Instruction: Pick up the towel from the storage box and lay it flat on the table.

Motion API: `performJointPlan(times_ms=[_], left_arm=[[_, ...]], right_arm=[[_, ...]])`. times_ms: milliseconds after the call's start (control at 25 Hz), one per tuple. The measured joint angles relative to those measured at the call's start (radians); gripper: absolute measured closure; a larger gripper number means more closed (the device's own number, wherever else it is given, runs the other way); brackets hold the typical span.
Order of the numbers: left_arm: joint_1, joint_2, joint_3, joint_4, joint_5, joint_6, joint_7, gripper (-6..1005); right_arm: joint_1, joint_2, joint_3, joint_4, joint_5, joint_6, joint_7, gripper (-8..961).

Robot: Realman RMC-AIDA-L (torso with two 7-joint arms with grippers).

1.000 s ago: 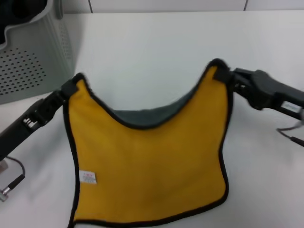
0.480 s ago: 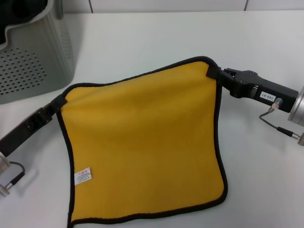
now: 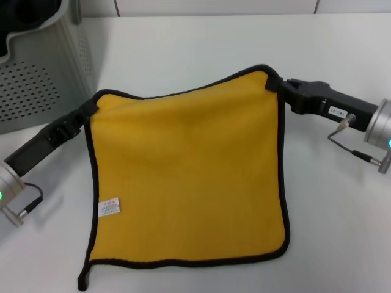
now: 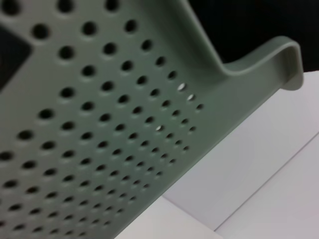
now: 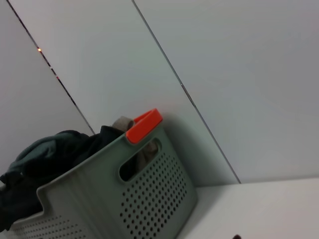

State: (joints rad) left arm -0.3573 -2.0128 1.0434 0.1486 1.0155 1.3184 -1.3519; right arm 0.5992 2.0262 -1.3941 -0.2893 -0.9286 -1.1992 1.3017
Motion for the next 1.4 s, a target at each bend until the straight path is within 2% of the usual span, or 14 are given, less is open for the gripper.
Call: performJointPlan(times_ms=[320,400,560,600,720,800,920,960,1080,1200,1240,1280,1320,1400], left_arm=[[-0.007,-0.015,-0.008,0.002,-0.003,-0.028,0.024,932],[0.0,-0.024,-0.008,0.001,-0.012,-0.058,0.026,931],[0.009,-0.025,-0.008,0.002,-0.024,-0.059,0.032,929],[0.011,-0.024,-0.008,0.002,-0.028,-0.056,0.034,928],[0.014,-0.019,-0.007,0.009,-0.032,-0.035,0.056,802],[0.016,-0.017,-0.001,0.016,-0.026,0.013,0.106,718],[0.022,-0.015,0.032,0.051,0.076,0.224,0.351,484],[0.024,-0.014,0.043,0.061,0.122,0.284,0.47,459],[0.048,-0.012,0.058,0.096,0.226,0.439,0.862,386],[0.057,0.011,0.058,0.143,0.25,0.514,1.068,362],[0.047,0.033,0.058,0.176,0.256,0.529,1.088,363],[0.028,0.059,0.058,0.226,0.298,0.545,1.039,364],[0.028,0.059,0.058,0.226,0.298,0.545,1.039,365],[0.001,0.084,0.058,0.273,0.382,0.554,0.899,366]], right_arm=[[0.038,0.002,-0.034,-0.008,0.008,0.074,0.0,898],[0.034,0.002,-0.036,-0.013,0.028,0.107,-0.006,877],[0.01,0.002,-0.035,-0.02,0.105,0.133,-0.033,833],[0.004,0.001,-0.035,-0.021,0.116,0.134,-0.036,788],[-0.004,0.001,-0.034,-0.023,0.13,0.136,-0.039,651],[-0.018,0.0,-0.029,-0.023,0.131,0.086,-0.097,572],[-0.025,0.0,-0.059,-0.022,0.102,-0.059,-0.268,468],[-0.026,0.0,-0.092,-0.025,0.074,-0.124,-0.363,434],[-0.04,-0.004,-0.175,-0.065,-0.003,-0.179,-0.489,333],[-0.07,-0.006,-0.217,-0.119,-0.086,-0.18,-0.499,235],[-0.073,-0.005,-0.223,-0.131,-0.11,-0.18,-0.494,202],[-0.075,-0.003,-0.229,-0.142,-0.136,-0.181,-0.477,169],[-0.073,-0.002,-0.235,-0.152,-0.152,-0.184,-0.455,165],[-0.061,-0.004,-0.252,-0.165,-0.164,-0.213,-0.401,156]])
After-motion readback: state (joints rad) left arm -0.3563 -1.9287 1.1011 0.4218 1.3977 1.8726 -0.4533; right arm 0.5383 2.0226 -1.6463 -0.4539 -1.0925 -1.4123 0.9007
